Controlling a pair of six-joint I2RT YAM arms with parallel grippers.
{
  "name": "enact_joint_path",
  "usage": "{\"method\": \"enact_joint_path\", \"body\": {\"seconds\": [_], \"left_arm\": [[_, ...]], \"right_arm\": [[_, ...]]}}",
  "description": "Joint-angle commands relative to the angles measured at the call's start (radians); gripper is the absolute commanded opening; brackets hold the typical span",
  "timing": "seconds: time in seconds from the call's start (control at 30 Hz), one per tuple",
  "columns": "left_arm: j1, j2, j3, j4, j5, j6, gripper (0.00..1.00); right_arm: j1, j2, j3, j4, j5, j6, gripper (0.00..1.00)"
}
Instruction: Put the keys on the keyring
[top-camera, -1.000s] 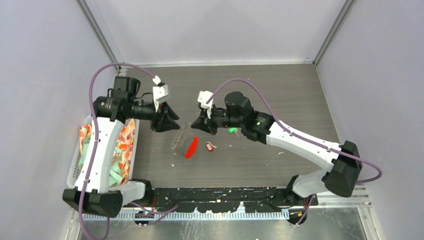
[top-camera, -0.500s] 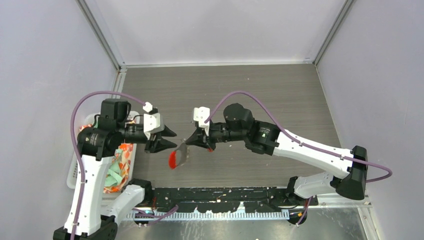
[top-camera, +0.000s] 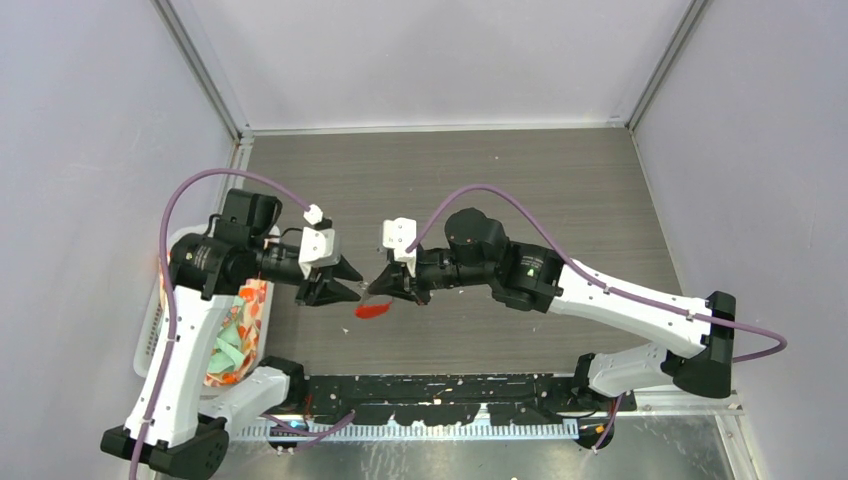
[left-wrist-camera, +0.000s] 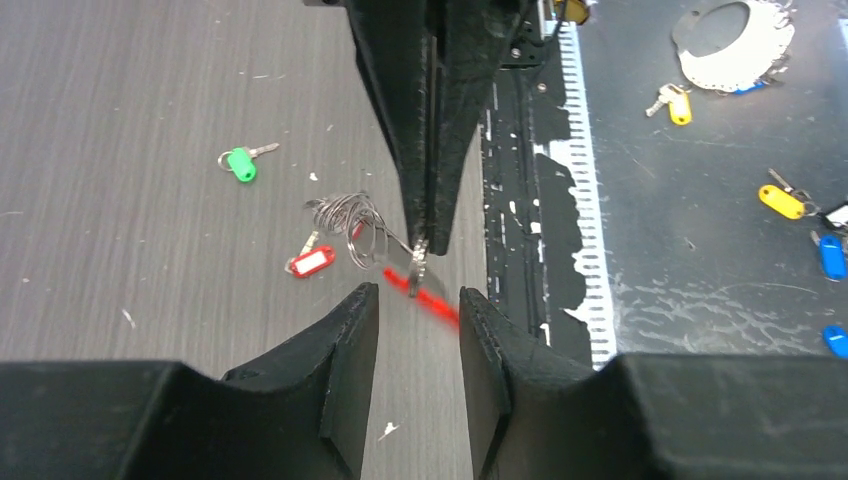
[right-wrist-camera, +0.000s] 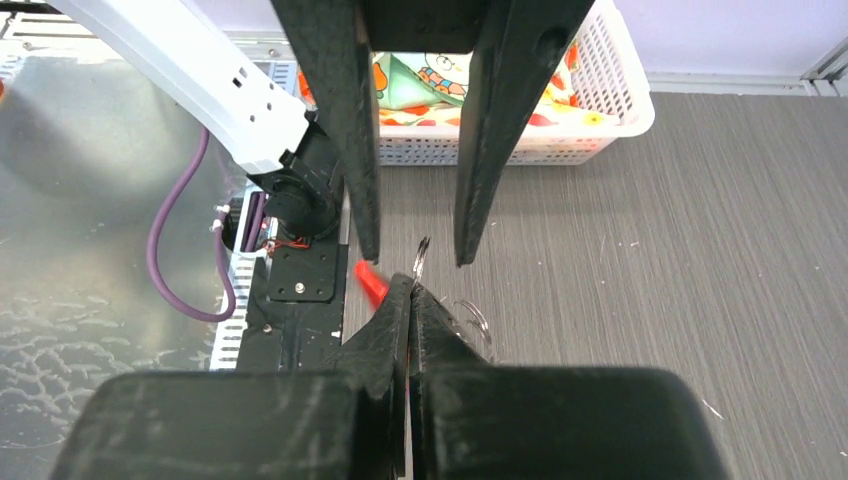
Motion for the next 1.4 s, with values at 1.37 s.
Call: {"method": "enact_joint_path", "body": {"seconds": [1.37], "left_arm": [[-0.095,-0.064,-0.055,0.197,-0.111,-0.110,0.00]], "right_arm": [[0.031,0.100,0.267,-0.183,0.026,0.012,0.01]]}}
